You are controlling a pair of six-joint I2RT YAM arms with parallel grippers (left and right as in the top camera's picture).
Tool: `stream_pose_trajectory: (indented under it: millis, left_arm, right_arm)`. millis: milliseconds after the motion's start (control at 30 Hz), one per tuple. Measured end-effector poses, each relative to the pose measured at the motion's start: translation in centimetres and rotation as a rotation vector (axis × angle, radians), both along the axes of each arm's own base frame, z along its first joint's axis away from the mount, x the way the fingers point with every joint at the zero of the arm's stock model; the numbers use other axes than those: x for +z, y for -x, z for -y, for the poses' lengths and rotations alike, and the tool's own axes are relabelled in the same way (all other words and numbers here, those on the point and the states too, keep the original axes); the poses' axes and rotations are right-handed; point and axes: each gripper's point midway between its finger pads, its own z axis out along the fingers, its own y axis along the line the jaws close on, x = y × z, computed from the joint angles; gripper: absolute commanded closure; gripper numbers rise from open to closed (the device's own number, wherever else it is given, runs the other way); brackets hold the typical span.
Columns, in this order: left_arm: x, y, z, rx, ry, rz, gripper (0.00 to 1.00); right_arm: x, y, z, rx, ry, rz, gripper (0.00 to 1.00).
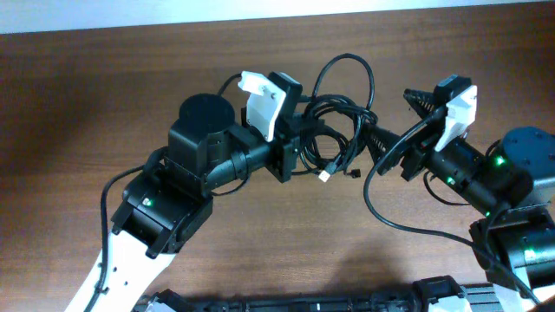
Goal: Untangle cables
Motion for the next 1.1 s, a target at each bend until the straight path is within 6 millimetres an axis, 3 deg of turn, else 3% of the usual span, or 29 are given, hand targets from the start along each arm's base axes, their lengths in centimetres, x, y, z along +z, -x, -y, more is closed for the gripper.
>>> stream_pose_trajectory:
  millis: [267,600,833,1100]
  left_arm:
    - [0.2,1.8,1.0,-0.141,-0.006,0.049,1.0]
    - [-0.6,2.1,1.6,-0.201,-0.045,0.099,1.0]
    - [-2.0,1.6,0.6,-0.179,-0.089,0.061,1.0]
    - [-2.2,1.2,0.1,-0.168,-0.102,0.064,1.0]
  right_arm:
    - [-1.5,-0.7,1.6,-0.109,0.031,-0.056,0.01]
    - [-4.3,-0.8,4.2,-0.267,0.101,-0.161,0.01]
    - [-5.1,-1.2,6.6,-0.408,0.157,-0.181,0.01]
    - [-5.3,-1.4,8.8,-0.519,0.252,-0.16,0.01]
